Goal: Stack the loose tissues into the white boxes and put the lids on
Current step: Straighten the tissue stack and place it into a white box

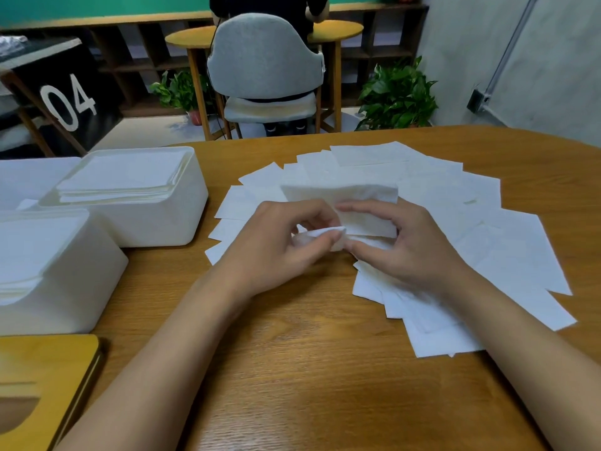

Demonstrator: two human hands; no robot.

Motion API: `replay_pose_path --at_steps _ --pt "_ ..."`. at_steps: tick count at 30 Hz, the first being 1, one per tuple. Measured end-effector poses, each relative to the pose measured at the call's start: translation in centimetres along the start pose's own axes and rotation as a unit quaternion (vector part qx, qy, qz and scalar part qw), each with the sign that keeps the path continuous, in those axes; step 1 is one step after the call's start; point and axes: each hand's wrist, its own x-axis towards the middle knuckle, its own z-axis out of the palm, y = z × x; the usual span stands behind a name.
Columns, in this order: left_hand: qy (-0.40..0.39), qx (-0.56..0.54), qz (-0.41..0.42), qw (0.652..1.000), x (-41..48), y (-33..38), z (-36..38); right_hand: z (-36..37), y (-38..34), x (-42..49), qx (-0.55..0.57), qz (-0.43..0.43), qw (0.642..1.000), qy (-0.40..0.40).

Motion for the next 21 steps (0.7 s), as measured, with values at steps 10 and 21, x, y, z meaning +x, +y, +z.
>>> replay_pose_path --at_steps 10,21 --pt "0.084 -0.159 -0.107 0.978 0.2 0.3 -0.5 -0.7 -0.2 0.3 0.211 0.108 0.968 0.082" --pt "0.083 -0.189 -0.177 0.962 0.4 0.5 -0.5 -0.1 -1.7 -0.2 0.227 0.132 0.965 -0.010"
